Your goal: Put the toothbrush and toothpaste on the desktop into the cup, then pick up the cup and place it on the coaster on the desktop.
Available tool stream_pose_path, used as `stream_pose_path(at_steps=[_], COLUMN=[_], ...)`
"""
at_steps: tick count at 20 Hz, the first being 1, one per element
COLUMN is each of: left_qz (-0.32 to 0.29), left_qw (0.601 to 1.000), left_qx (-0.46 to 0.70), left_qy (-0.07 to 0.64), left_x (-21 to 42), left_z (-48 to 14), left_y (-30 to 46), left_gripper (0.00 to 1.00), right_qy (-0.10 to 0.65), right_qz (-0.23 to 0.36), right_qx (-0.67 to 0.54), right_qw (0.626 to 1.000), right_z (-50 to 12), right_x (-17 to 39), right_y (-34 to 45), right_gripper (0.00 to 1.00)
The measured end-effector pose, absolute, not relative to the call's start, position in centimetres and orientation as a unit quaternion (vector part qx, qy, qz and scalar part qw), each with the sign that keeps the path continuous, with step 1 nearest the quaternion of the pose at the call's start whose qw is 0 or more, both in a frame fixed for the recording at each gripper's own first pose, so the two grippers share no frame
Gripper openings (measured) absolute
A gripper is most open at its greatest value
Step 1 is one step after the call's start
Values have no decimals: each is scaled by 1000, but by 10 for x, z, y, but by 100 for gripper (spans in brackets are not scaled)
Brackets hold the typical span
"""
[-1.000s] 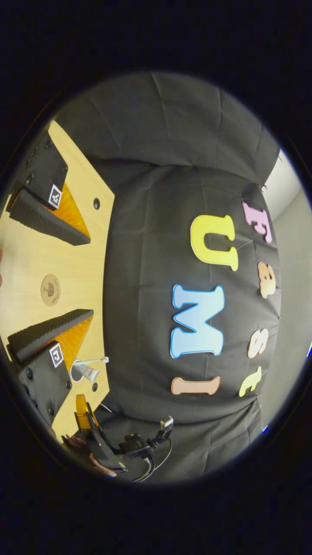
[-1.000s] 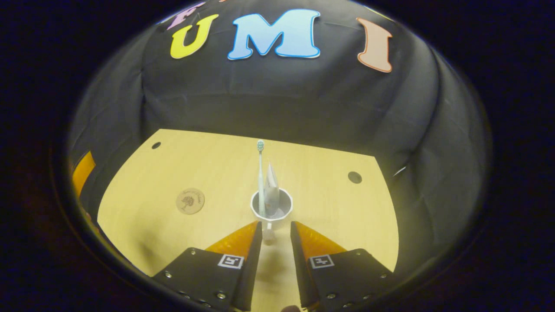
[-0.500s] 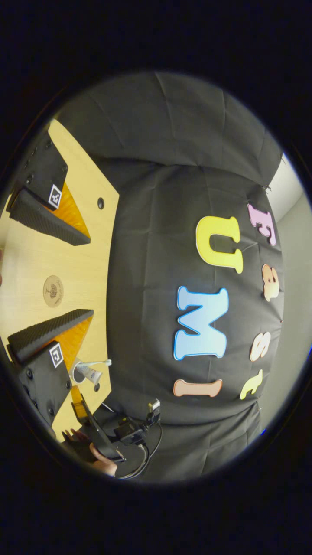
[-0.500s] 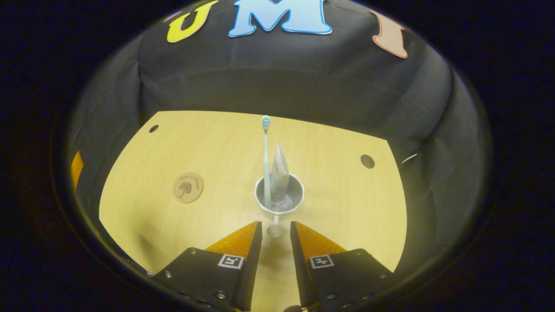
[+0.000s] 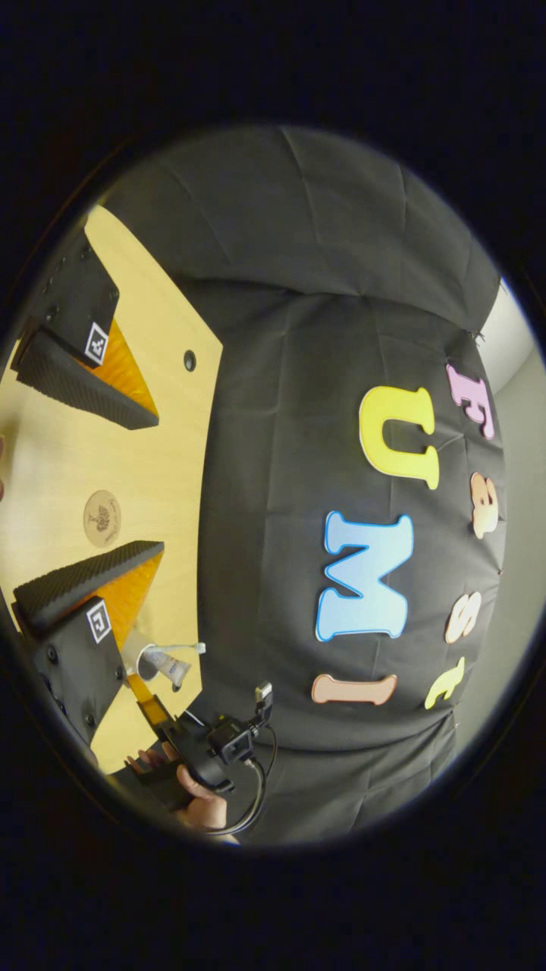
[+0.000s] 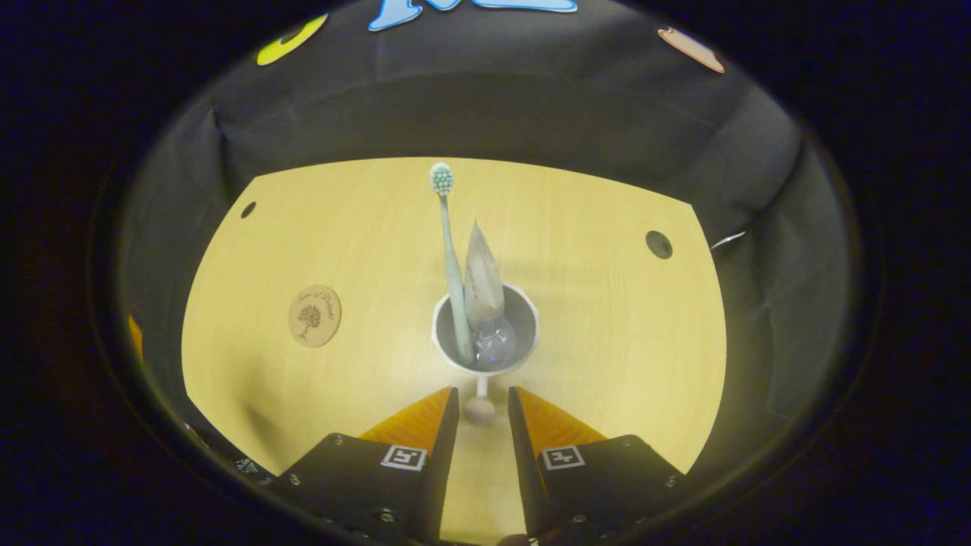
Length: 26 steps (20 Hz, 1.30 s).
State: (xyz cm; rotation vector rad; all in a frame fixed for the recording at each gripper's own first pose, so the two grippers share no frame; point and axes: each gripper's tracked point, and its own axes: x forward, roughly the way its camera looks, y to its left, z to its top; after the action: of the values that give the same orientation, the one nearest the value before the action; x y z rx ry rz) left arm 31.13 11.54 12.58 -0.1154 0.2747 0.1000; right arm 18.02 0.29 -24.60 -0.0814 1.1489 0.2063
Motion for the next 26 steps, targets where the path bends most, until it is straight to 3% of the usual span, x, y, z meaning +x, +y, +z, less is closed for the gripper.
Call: stream_pose_path(at_steps=[6, 9, 23, 26], left_qz=[53, 52, 52, 54], left_qw=[986, 986, 985, 985], left_qx=[-59, -58, -55, -54], left_qy=[144, 148, 156, 157], left_x=[316, 318, 327, 329], left_z=[120, 117, 113, 112], left_y=[124, 126, 125, 126], left_gripper=[93, 99, 93, 96], right_qy=[575, 587, 621, 624], right_qz=[89, 87, 88, 88], right_qx=[-26, -21, -12, -11], right_qw=[813, 805, 779, 776], right_z=[-264, -270, -303, -308], right_x=[183, 184, 188, 190], right_y=[6, 6, 15, 16], right_gripper=[40, 40, 42, 41])
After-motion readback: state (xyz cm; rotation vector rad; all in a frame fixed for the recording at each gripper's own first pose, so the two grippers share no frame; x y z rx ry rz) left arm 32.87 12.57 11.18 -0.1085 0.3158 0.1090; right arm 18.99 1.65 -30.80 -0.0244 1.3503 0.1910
